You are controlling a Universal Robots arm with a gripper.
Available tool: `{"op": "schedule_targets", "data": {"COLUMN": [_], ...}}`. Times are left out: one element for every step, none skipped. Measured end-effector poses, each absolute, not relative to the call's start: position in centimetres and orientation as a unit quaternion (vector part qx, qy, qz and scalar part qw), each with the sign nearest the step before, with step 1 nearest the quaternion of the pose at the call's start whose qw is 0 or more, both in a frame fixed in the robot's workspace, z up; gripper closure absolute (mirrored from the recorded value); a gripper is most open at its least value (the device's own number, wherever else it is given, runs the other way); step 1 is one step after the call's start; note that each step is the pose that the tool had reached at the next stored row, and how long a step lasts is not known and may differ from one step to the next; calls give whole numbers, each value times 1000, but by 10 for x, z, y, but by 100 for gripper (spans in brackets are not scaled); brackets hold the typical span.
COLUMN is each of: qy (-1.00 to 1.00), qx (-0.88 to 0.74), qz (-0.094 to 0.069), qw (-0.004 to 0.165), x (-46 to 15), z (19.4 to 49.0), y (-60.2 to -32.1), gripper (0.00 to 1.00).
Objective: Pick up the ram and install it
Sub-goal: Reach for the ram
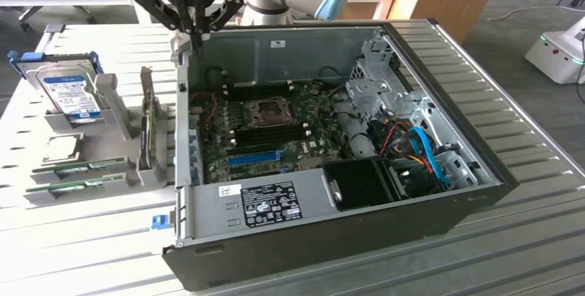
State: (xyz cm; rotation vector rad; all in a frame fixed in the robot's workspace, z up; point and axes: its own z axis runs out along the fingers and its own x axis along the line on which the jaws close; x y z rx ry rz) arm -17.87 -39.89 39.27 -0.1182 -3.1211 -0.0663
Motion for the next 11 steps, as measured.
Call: {"op": "schedule_targets", "data": {"qy": [-999, -999, -999, -999, -999, -999, -999, -999, -999, -999, -999], "qx": [-38, -38, -38, -38, -38, -38, -38, -38, -38, -38, -38], "qz": [-21, -21, -21, -21, -21, -21, -21, -21, -21, -21, -21], "qw": [9, 9, 10, 10, 10, 11, 11, 12, 12, 13, 13], "x": [-180, -181, -182, -183, -184, -185, -186, -187, -188, -188, -189], "z": [393, 393, 393, 393, 393, 392, 392, 392, 392, 392, 392], "y": [-399, -399, -399, -399, -399, -399, -399, -399, -399, -399, -399], "gripper": [89, 89, 89, 89, 89, 89, 89, 89, 89, 89, 89]}}
